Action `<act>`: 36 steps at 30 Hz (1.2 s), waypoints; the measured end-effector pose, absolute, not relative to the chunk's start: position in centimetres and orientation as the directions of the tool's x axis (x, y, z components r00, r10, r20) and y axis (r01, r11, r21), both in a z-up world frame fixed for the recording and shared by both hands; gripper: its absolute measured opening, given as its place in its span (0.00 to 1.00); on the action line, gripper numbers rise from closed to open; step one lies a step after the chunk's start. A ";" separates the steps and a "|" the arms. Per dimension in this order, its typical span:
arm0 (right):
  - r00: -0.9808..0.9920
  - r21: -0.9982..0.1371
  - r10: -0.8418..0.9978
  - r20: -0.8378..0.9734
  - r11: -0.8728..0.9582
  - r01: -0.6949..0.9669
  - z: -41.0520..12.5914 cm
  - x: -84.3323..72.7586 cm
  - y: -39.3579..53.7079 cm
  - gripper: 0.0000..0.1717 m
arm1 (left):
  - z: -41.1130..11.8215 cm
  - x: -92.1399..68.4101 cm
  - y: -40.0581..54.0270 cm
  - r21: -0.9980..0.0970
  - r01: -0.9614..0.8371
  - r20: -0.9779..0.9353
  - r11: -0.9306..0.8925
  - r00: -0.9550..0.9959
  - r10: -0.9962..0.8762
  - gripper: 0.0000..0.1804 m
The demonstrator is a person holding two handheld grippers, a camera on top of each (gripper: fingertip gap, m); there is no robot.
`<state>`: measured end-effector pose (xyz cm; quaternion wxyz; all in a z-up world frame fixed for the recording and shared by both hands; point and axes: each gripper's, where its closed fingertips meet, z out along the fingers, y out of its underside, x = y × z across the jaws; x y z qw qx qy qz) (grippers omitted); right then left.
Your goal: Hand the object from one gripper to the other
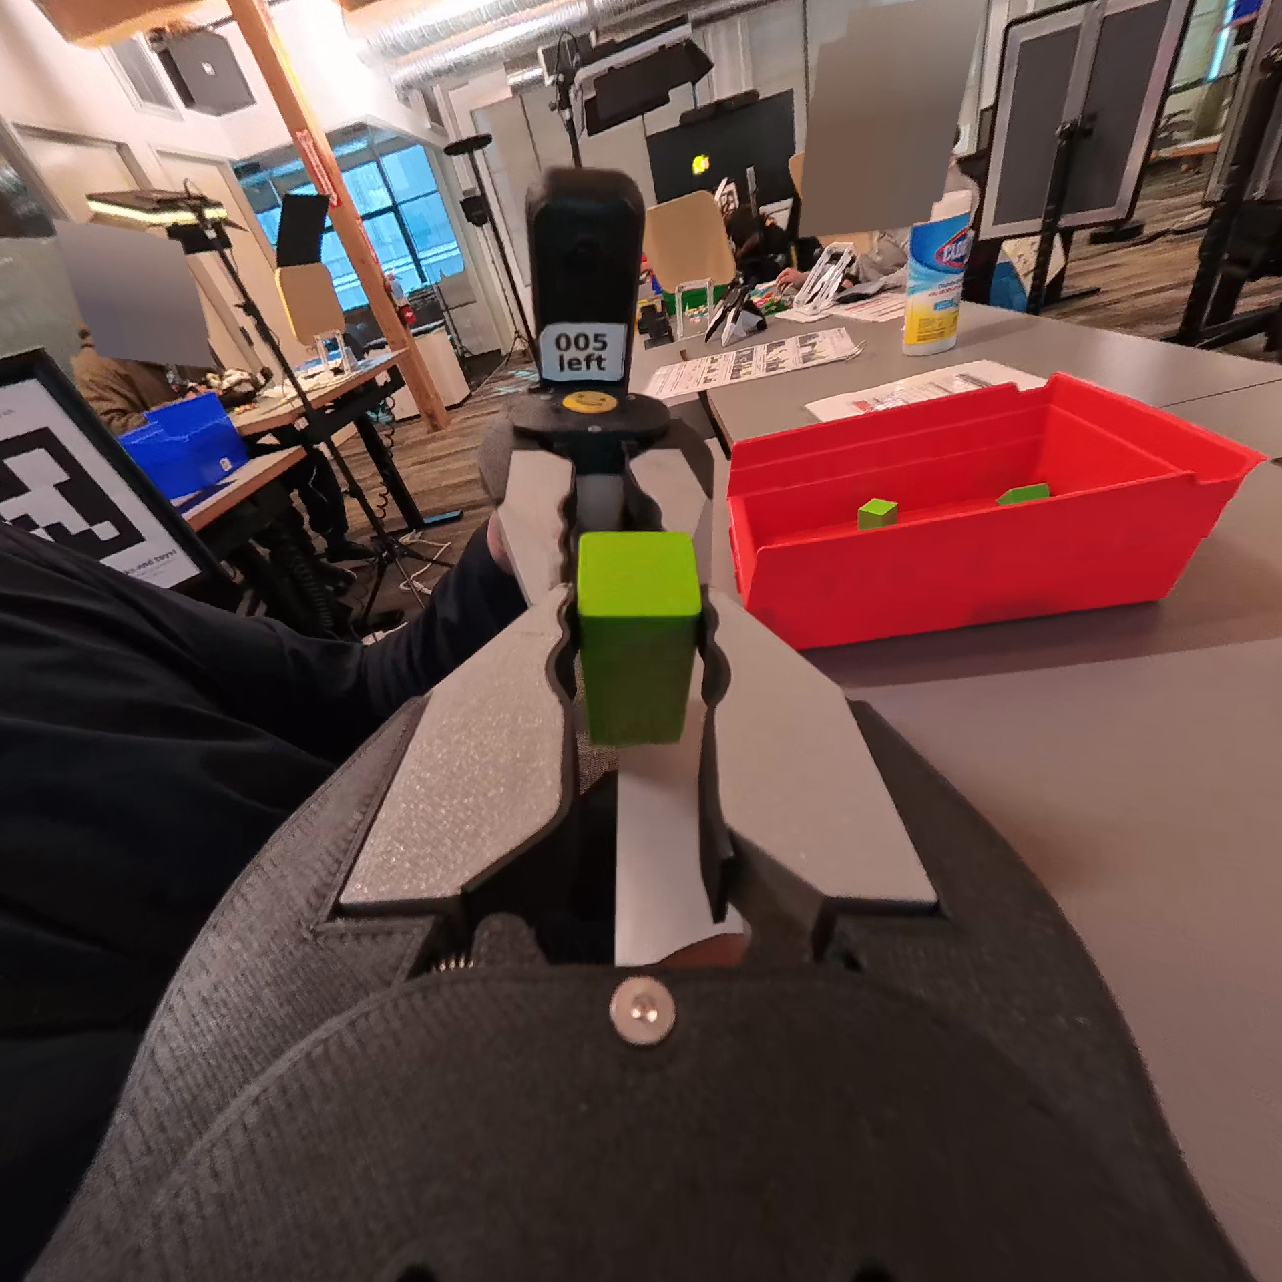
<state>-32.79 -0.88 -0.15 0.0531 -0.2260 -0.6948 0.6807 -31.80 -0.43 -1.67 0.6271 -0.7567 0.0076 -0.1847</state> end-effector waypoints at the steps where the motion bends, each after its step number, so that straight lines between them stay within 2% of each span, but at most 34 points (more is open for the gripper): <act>1: -0.891 -0.970 0.389 -0.233 -0.029 0.241 -0.1 -32.8 -0.7 0.18 | -2.1 -32.0 -0.5 -0.950 0.213 0.265 -0.228 0.937 -0.226 0.19; 9: -0.901 -0.972 0.370 -0.225 -0.019 0.235 0.1 -32.2 -1.1 0.18 | -3.7 -30.8 0.9 -0.943 0.197 0.265 -0.267 0.931 -0.250 0.21; 11: -0.899 -0.973 0.381 -0.214 -0.001 0.231 -0.2 -32.2 -1.3 0.18 | -3.6 -30.5 1.3 -0.951 0.172 0.240 -0.256 0.935 -0.262 0.17; 13: -0.899 -0.973 0.382 -0.216 -0.009 0.230 -0.1 -32.2 -1.3 0.18 | -3.5 -30.4 1.5 -0.954 0.162 0.229 -0.254 0.937 -0.262 0.17; 22: -0.891 -0.966 0.381 -0.248 -0.031 0.256 -0.1 -32.7 -0.5 0.18 | -1.5 -31.6 1.0 -0.970 0.203 0.230 -0.131 0.942 -0.244 0.16; 31: -0.882 -0.968 0.406 -0.239 -0.032 0.247 -0.3 -33.0 -1.4 0.18 | -2.3 -31.2 1.5 -0.962 0.233 0.264 -0.145 0.927 -0.264 0.16; 36: -0.888 -0.974 0.408 -0.213 -0.011 0.228 -0.4 -32.7 -2.4 0.19 | -3.5 -29.9 2.3 -0.962 0.189 0.242 -0.197 0.925 -0.294 0.16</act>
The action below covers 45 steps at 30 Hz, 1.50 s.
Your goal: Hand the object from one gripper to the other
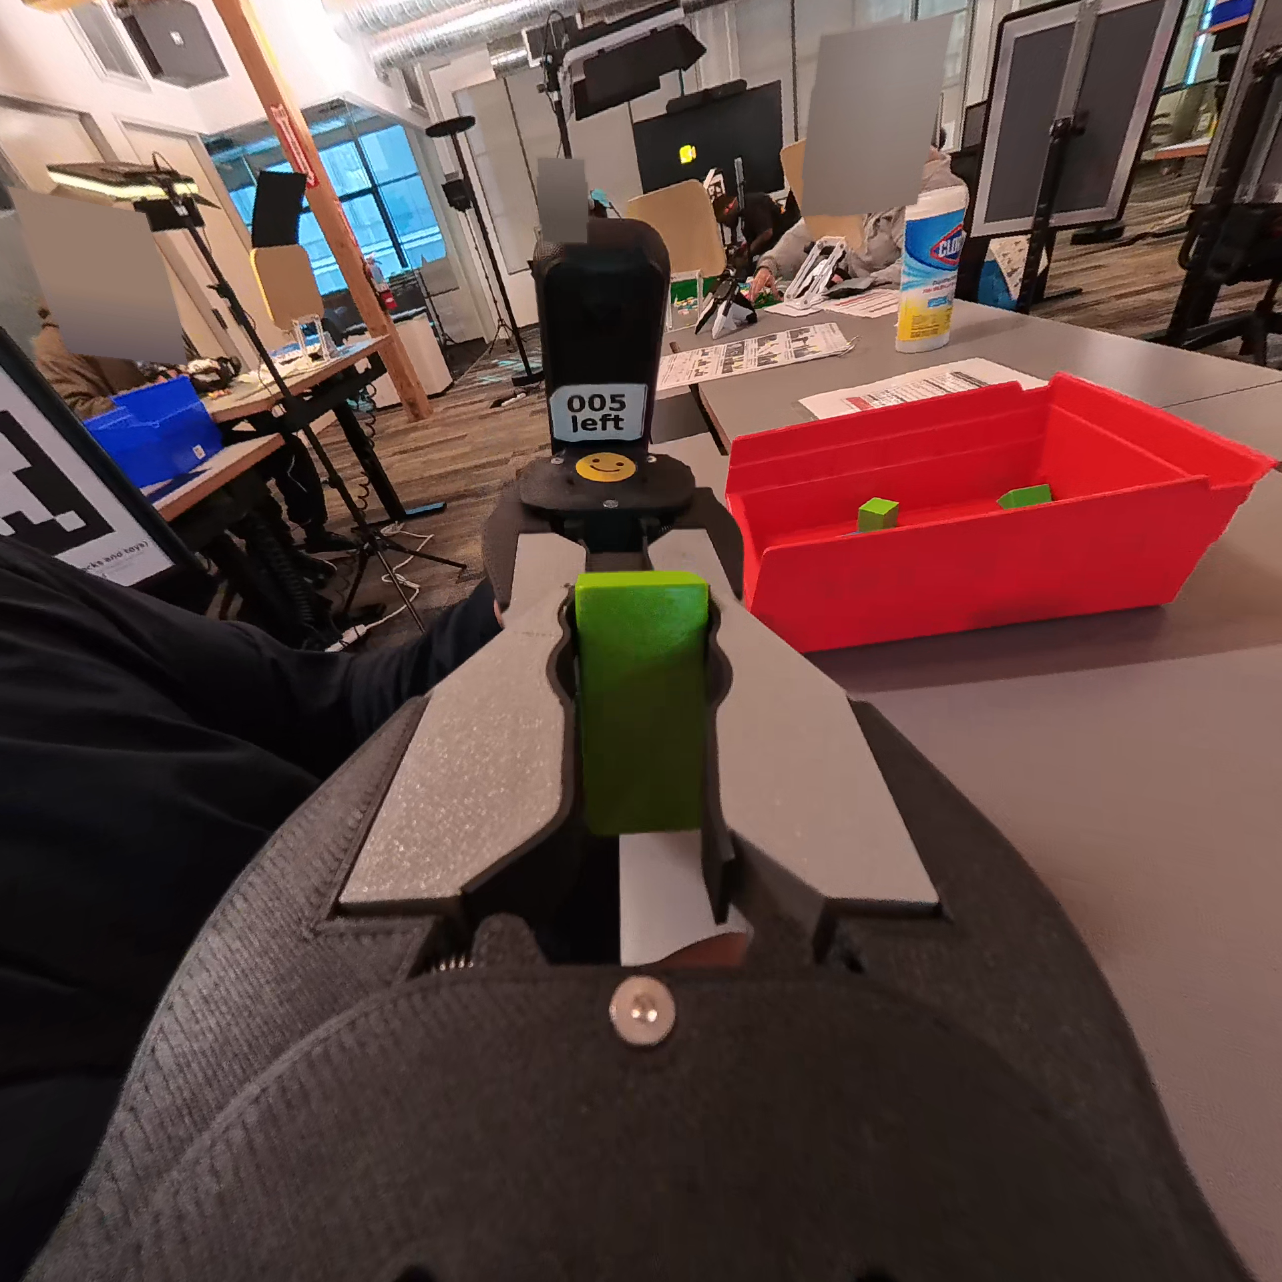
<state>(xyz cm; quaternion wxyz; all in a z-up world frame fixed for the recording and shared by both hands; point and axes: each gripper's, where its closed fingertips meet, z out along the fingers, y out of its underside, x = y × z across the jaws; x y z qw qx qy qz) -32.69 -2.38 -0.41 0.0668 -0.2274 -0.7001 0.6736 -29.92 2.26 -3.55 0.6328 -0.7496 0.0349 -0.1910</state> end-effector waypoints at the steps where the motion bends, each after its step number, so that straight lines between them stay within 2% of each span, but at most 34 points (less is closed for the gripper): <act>1: -0.889 -0.975 0.410 -0.205 -0.005 0.223 -0.5 -32.7 -2.4 0.18 | -3.6 -29.8 2.4 -0.963 0.182 0.236 -0.199 0.927 -0.293 0.16; 9: -0.886 -0.978 0.424 -0.187 0.006 0.210 0.1 -32.5 -0.2 0.18 | -2.7 -30.9 2.0 -0.969 0.205 0.236 -0.137 0.934 -0.269 0.16; 18: -0.888 -0.968 0.416 -0.196 0.063 0.243 -1.4 -32.7 -0.8 0.19 | -3.9 -30.8 2.4 -0.969 0.143 0.188 -0.203 0.957 -0.220 0.16; 25: -0.878 -0.967 0.429 -0.211 0.041 0.252 -1.1 -33.1 -0.7 0.18 | -3.8 -30.9 2.3 -0.953 0.234 0.278 -0.195 0.928 -0.246 0.16; 27: -0.861 -0.975 0.477 -0.175 0.034 0.217 -0.2 -33.4 0.6 0.18 | -3.9 -31.4 2.0 -0.949 0.227 0.275 -0.218 0.936 -0.219 0.22; 29: -0.812 -0.984 0.570 -0.126 0.034 0.176 1.0 -34.0 3.8 0.18 | -3.5 -32.3 1.3 -0.956 0.203 0.242 -0.214 0.954 -0.179 0.22; 32: -0.609 -0.977 0.793 -0.024 0.111 0.183 1.6 -35.9 12.9 0.18 | -3.0 -33.4 -0.2 -0.964 0.171 0.198 -0.202 0.972 -0.122 0.20; 35: -0.282 -0.886 0.953 0.113 0.225 0.406 -1.4 -38.4 25.2 0.18 | -3.5 -35.1 -1.3 -0.962 0.154 0.168 -0.227 0.985 -0.041 0.19; 38: -0.060 -0.703 0.980 0.191 0.179 0.688 -6.5 -39.6 34.8 0.18 | -3.1 -35.8 -1.9 -0.962 0.174 0.182 -0.211 0.983 -0.022 0.19; 42: -0.002 -0.468 0.969 0.246 0.121 0.876 -13.1 -40.1 39.4 0.18 | -2.6 -36.4 -2.7 -0.964 0.185 0.187 -0.192 0.982 0.007 0.18; 45: 0.017 -0.353 0.964 0.267 0.081 0.932 -16.3 -40.4 40.9 0.18 | -2.9 -36.8 -3.2 -0.961 0.178 0.173 -0.214 0.984 0.039 0.18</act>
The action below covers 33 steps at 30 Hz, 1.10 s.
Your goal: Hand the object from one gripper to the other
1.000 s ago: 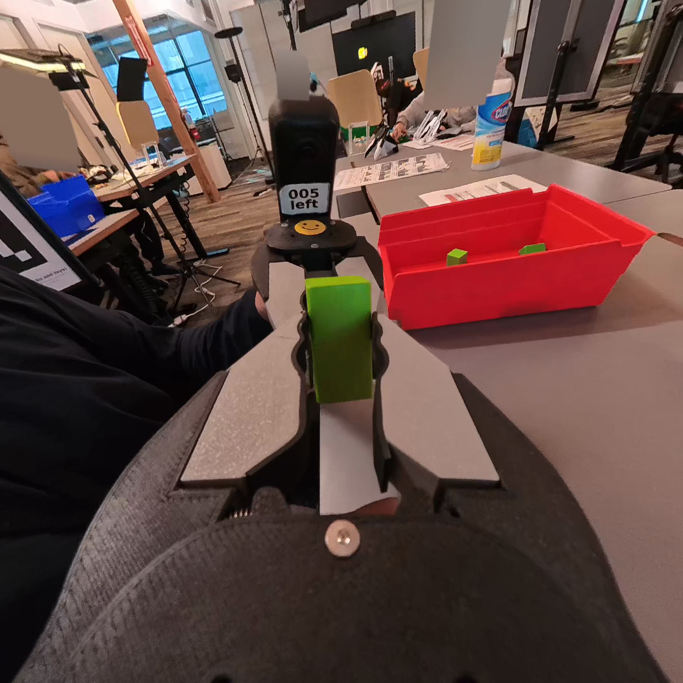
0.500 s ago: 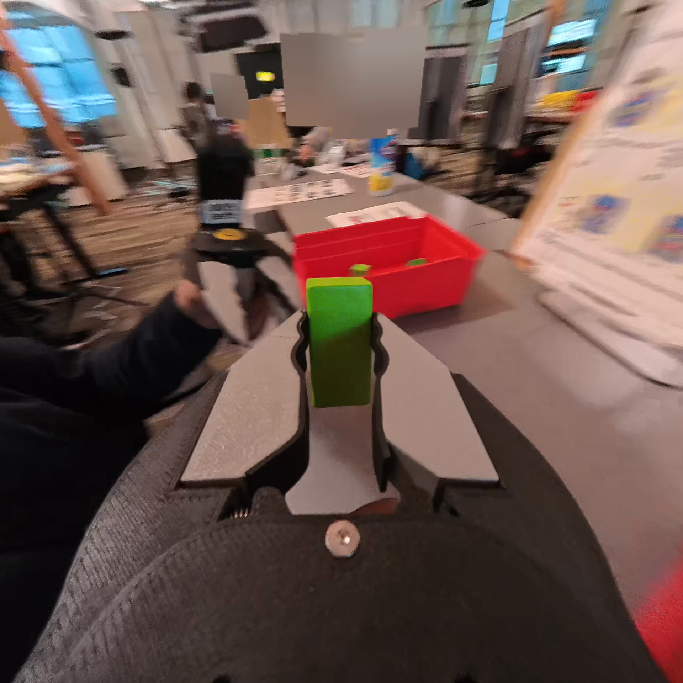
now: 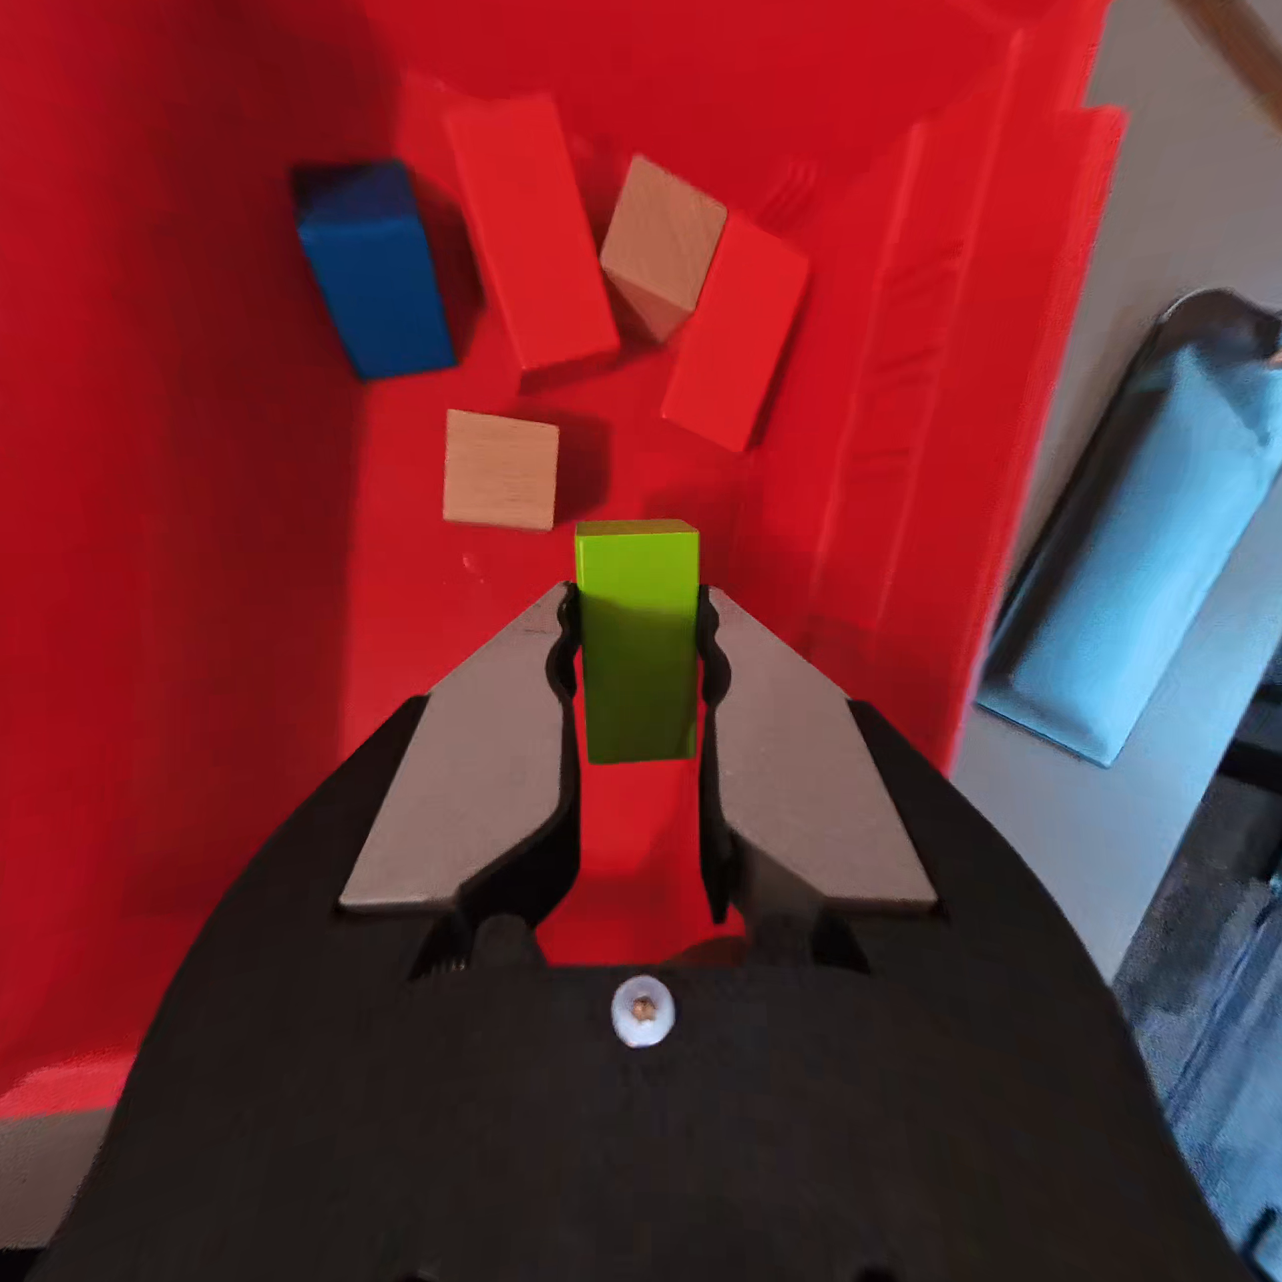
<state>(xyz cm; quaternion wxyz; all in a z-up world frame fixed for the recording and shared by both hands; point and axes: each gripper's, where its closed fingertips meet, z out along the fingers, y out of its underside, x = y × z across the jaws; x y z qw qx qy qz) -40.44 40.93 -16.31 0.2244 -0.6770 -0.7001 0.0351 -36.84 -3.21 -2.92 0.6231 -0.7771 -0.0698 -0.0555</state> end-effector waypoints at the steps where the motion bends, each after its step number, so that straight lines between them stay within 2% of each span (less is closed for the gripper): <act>1: 0.022 -0.328 0.964 0.264 0.068 0.942 -17.1 -40.6 41.2 0.18 | -3.1 -37.0 -3.4 -0.959 0.171 0.163 -0.225 0.985 0.053 0.18; 5: 0.053 -0.277 0.970 0.236 0.015 0.961 -19.3 -40.8 42.3 0.18 | -4.0 -38.7 -5.0 -0.946 0.165 0.127 -0.277 0.980 0.152 0.19; 13: 0.087 -0.332 0.979 0.186 -0.021 0.943 -19.2 -40.6 42.6 0.18 | -5.0 -43.9 -10.4 -0.922 0.281 0.163 -0.265 0.905 0.394 0.21; 17: 0.089 -0.431 0.976 0.198 0.005 0.902 -16.3 -40.3 42.0 0.23 | -5.3 -47.4 -15.1 -0.915 0.334 0.159 -0.225 0.812 0.561 0.22; 23: 0.025 -0.644 0.991 0.134 0.068 0.762 -9.9 -40.5 36.8 0.22 | -7.3 -54.9 -18.6 -0.854 0.451 0.158 -0.259 0.700 0.696 0.22; 27: -0.058 -0.724 0.990 0.128 0.134 0.677 -7.3 -40.6 32.2 0.21 | -11.3 -60.1 -16.9 -0.731 0.600 0.218 -0.324 0.656 0.723 0.22; 30: -0.104 -0.730 0.982 0.155 0.185 0.658 -6.8 -40.4 29.9 0.21 | -15.2 -62.7 -15.9 -0.601 0.719 0.258 -0.348 0.588 0.767 0.23; 33: -0.139 -0.725 0.975 0.173 0.222 0.652 -6.8 -39.9 28.5 0.21 | -17.5 -64.0 -15.3 -0.535 0.772 0.257 -0.343 0.535 0.805 0.23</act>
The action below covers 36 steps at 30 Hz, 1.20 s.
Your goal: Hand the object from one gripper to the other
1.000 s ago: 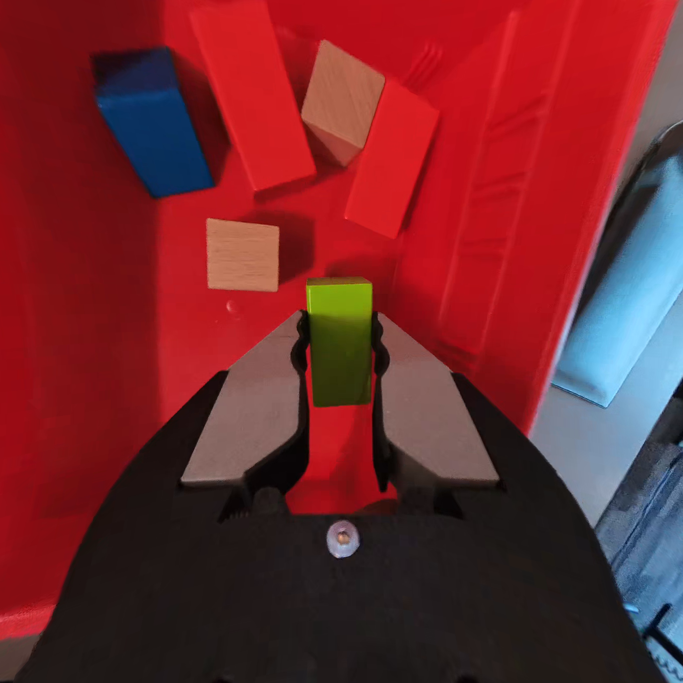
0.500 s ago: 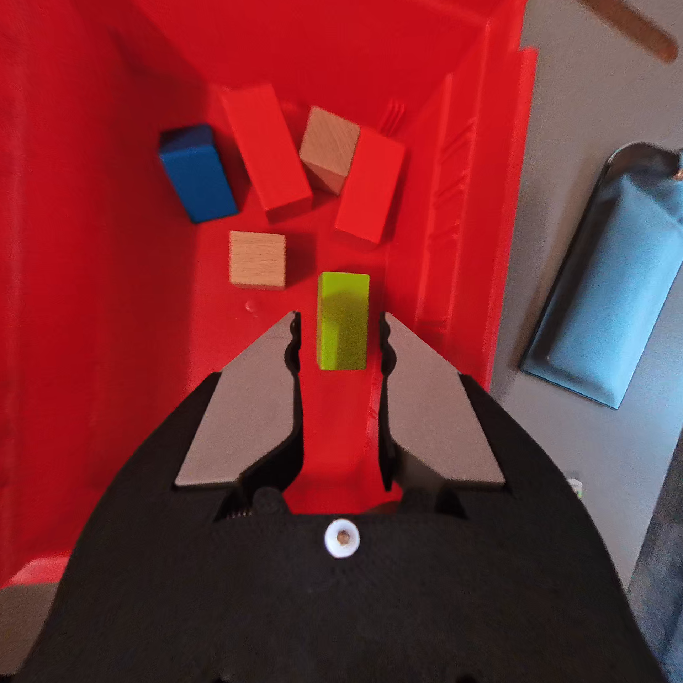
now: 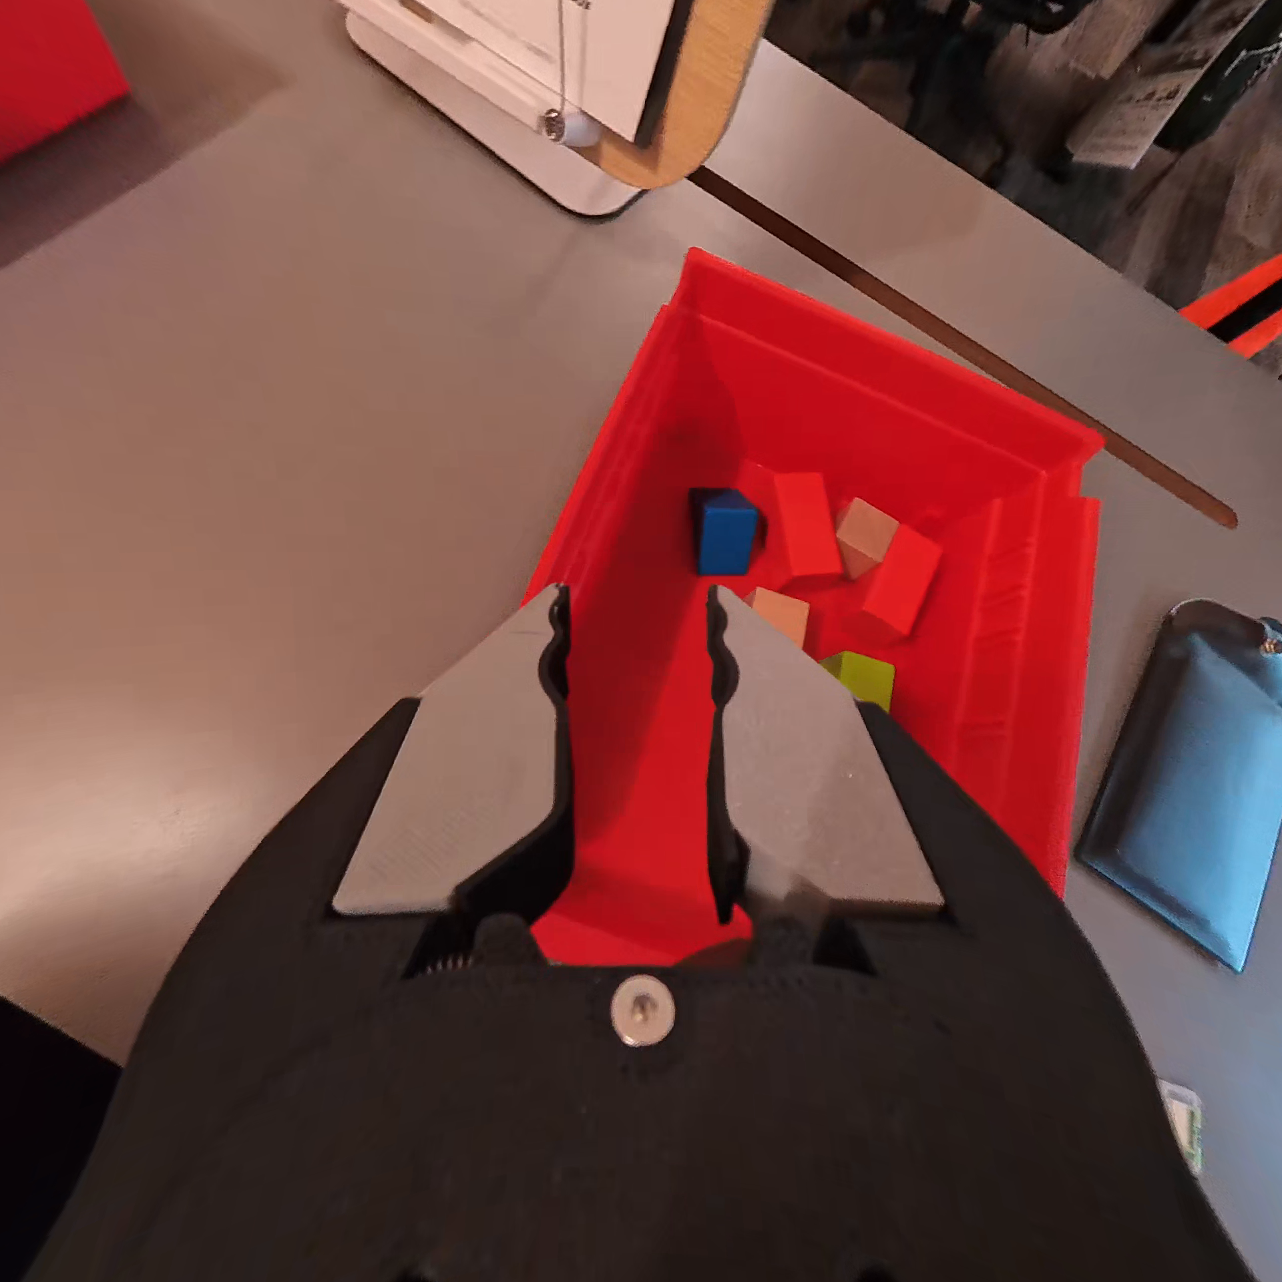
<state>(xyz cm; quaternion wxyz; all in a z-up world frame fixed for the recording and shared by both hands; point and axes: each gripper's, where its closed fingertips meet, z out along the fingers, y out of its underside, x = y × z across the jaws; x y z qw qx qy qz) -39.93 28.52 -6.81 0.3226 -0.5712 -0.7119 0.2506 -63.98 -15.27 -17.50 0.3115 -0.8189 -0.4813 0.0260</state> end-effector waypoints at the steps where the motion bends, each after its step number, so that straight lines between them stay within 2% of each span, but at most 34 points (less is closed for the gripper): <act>1: -0.147 -0.723 0.973 0.177 0.230 0.651 -6.8 -39.7 28.2 0.21 | -18.0 -64.2 -15.1 -0.526 0.778 0.248 -0.342 0.525 0.814 0.23; 5: -0.169 -0.731 0.968 0.183 0.249 0.635 -6.6 -39.0 27.4 0.22 | -19.9 -64.0 -14.4 -0.472 0.787 0.185 -0.398 0.529 0.828 0.27; 9: -0.188 -0.741 0.965 0.183 0.261 0.619 -6.5 -38.2 26.8 0.22 | -20.2 -64.2 -14.8 -0.431 0.750 0.073 -0.501 0.583 0.809 0.26; 11: -0.193 -0.737 0.963 0.190 0.270 0.619 -6.6 -37.7 26.7 0.21 | -20.1 -64.4 -16.2 -0.369 0.725 -0.020 -0.581 0.619 0.785 0.26; 14: -0.193 -0.740 0.962 0.191 0.271 0.616 -6.6 -37.2 26.9 0.22 | -19.9 -65.1 -19.9 -0.240 0.704 -0.235 -0.669 0.627 0.743 0.19; 15: -0.193 -0.743 0.963 0.187 0.267 0.614 -6.7 -37.0 26.9 0.22 | -20.0 -64.8 -20.3 -0.220 0.704 -0.240 -0.676 0.632 0.737 0.20; 18: -0.197 -0.749 0.964 0.178 0.263 0.609 -7.1 -36.8 26.7 0.21 | -20.1 -64.2 -19.6 -0.271 0.730 -0.140 -0.627 0.614 0.776 0.28; 24: -0.242 -0.744 0.955 0.172 0.287 0.604 -7.7 -37.1 25.8 0.21 | -20.5 -64.1 -19.7 -0.281 0.720 -0.020 -0.634 0.656 0.755 0.28; 25: -0.252 -0.741 0.952 0.175 0.296 0.603 -7.8 -37.1 25.6 0.21 | -20.6 -64.1 -19.7 -0.277 0.718 0.005 -0.639 0.666 0.746 0.27; 27: -0.267 -0.739 0.947 0.176 0.307 0.600 -7.9 -36.7 25.2 0.22 | -20.5 -64.4 -20.5 -0.273 0.695 -0.010 -0.666 0.690 0.724 0.18; 28: -0.271 -0.740 0.946 0.175 0.308 0.598 -7.9 -36.5 25.2 0.21 | -20.5 -64.5 -20.6 -0.274 0.685 -0.002 -0.675 0.702 0.713 0.17; 36: -0.367 -0.772 0.922 0.120 0.319 0.550 -7.7 -36.1 21.5 0.21 | -20.4 -64.3 -20.6 -0.295 0.602 -0.058 -0.742 0.764 0.642 0.16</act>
